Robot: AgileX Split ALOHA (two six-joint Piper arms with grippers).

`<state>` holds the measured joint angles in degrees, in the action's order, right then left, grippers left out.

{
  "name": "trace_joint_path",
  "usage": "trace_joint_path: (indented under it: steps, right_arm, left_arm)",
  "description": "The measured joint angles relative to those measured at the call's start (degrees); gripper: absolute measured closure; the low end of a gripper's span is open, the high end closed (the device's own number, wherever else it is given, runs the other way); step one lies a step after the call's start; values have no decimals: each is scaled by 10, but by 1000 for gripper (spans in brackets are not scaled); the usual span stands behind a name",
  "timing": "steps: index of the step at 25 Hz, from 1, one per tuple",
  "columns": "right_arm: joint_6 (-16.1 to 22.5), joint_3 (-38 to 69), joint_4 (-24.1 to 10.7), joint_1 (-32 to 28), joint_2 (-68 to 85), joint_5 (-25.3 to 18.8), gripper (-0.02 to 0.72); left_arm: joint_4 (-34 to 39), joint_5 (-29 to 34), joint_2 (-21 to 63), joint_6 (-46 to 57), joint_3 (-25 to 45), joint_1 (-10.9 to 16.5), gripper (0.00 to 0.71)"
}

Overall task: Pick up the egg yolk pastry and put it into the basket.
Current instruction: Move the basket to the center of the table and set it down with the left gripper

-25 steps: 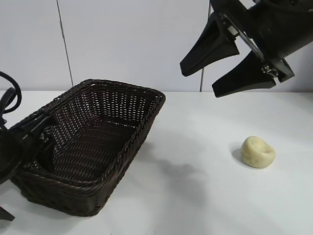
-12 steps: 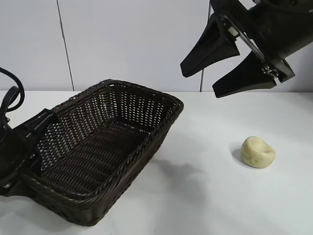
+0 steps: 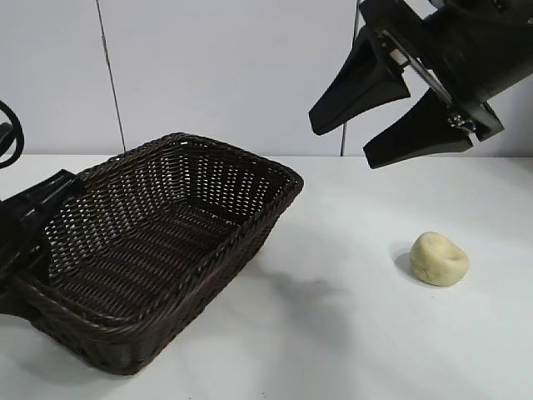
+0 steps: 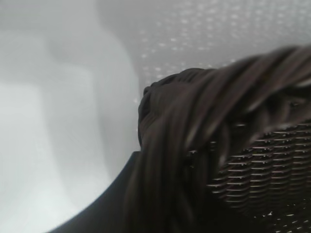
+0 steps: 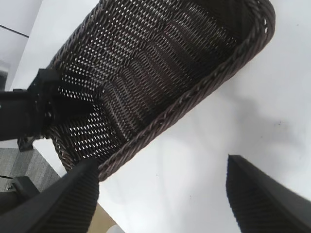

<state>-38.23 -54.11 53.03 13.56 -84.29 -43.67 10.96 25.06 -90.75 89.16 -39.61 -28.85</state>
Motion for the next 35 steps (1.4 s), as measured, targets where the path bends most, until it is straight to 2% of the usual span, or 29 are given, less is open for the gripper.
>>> trace_joint_path:
  steps: [6,11,16,20,25,29,35]
  right_arm:
    - [0,0,-2,0,0,0,175]
    - [0,0,-3,0,0,0,175]
    - [0,0,-3,0,0,-1,175]
    - [0,0,-3,0,0,-1,175]
    - [0,0,-3,0,0,-1,175]
    - [0,0,-3,0,0,-1,175]
    - [0,0,-3,0,0,-2,175]
  left_arm:
    - [-130,38,-1,-254,-63,36,607]
    - [-227,95,-1,-468,-115,98,607]
    - [-277,140,-5,-634,-140,149,607]
    - [-291,193,-53,-743,-183,156,607]
    - [-319,249,-135,-850,-279,156,607]
    - [-320,275,-183,-892,-345,156,607]
    - [-316,277,-203,-922,-365,156,607]
